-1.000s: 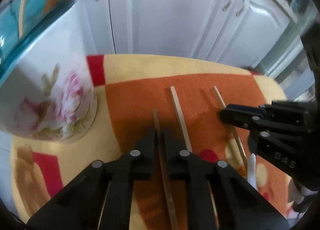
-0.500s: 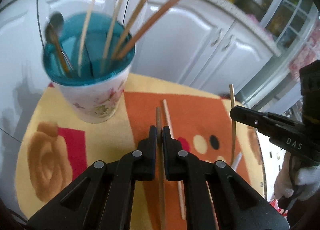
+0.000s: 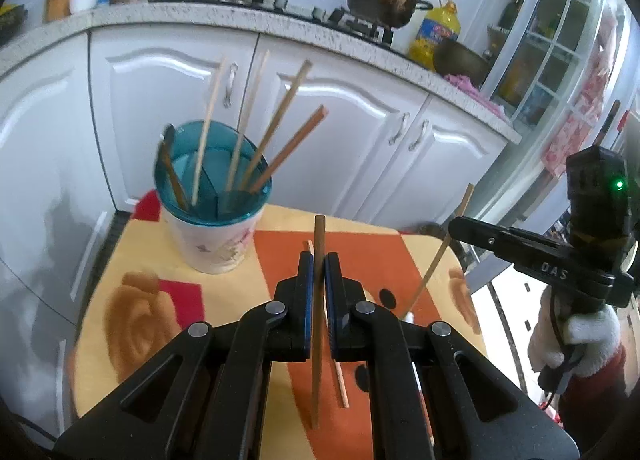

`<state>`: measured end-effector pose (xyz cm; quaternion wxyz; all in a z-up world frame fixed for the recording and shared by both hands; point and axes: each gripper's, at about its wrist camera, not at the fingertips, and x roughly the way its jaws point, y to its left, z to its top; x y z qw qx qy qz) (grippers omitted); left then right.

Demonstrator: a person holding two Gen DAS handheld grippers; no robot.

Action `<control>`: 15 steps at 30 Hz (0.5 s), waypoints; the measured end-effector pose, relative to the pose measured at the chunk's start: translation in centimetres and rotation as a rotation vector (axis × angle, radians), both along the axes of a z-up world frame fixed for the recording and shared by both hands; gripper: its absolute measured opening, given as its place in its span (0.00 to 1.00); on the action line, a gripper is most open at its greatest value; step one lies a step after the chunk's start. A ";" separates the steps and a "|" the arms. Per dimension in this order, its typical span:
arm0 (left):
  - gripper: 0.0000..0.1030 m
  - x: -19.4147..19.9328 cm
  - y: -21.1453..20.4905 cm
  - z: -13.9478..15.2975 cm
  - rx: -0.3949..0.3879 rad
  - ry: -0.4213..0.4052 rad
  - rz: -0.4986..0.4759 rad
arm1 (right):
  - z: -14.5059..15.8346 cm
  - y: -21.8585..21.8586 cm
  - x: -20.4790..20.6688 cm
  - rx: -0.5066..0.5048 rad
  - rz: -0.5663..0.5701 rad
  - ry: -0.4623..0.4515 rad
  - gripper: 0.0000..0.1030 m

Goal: Organize utensils
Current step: 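Lift the spoon and chopstick and carry them toward the holder, then lower the held chopsticks into the flower-printed holder with both tools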

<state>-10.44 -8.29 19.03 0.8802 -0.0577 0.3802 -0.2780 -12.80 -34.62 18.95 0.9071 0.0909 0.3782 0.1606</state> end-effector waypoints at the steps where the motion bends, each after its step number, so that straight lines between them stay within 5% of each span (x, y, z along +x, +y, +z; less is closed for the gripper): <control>1: 0.04 -0.1 0.4 0.4 -0.005 -0.011 0.014 | 0.2 0.1 0.0 0.001 0.001 -0.004 0.05; 15: 0.04 -0.3 3.8 5.3 -0.072 -0.094 0.100 | 4.6 1.5 0.0 -0.003 0.040 -0.099 0.05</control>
